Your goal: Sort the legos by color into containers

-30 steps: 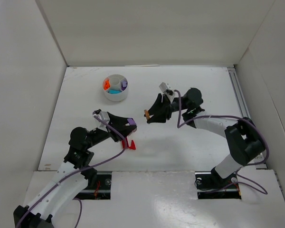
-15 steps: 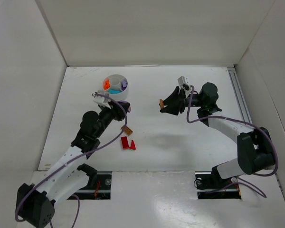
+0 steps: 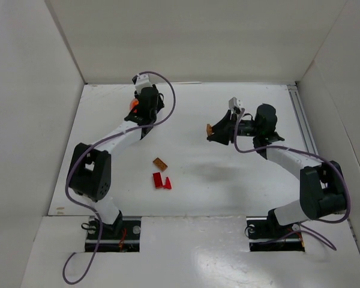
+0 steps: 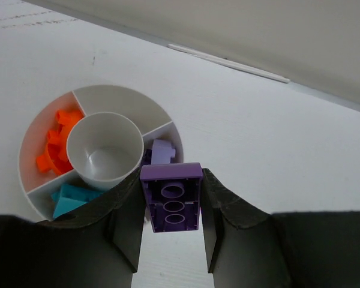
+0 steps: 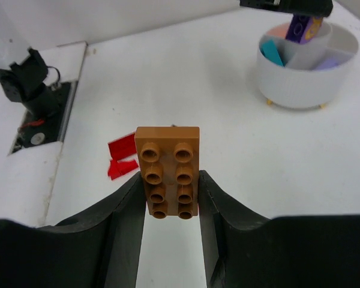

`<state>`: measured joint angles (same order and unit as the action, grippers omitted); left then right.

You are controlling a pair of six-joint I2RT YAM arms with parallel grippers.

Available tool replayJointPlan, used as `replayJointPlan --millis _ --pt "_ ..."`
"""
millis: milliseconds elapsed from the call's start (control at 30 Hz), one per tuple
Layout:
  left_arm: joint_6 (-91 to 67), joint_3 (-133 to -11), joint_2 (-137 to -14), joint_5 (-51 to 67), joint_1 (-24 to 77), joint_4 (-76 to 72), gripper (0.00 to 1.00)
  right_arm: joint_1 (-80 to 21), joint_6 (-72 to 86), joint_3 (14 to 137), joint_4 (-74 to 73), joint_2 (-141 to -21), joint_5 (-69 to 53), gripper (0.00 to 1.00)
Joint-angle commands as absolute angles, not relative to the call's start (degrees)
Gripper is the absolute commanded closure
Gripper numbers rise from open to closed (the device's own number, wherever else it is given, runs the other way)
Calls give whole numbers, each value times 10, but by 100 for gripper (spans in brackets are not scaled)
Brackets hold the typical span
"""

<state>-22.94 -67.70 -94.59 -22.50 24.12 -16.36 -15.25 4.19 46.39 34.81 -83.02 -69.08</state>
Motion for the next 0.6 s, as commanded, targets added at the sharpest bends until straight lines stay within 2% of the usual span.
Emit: replayJointPlan --millis 0,100,267,567 --pt "-201 -747 -987 -289 237 -149 100 -137 -80 502 226 -827 -663 100" --pt "-190 -784 -1030 -317 237 -143 100 -137 -158 531 108 -827 -619 100" --pt "-150 -783 -1061 -316 237 -199 100 -124 -163 542 108 -860 -681 100" --pt "-101 -748 -1091 -297 237 -271 100 -119 -169 542 108 -895 -701 100"
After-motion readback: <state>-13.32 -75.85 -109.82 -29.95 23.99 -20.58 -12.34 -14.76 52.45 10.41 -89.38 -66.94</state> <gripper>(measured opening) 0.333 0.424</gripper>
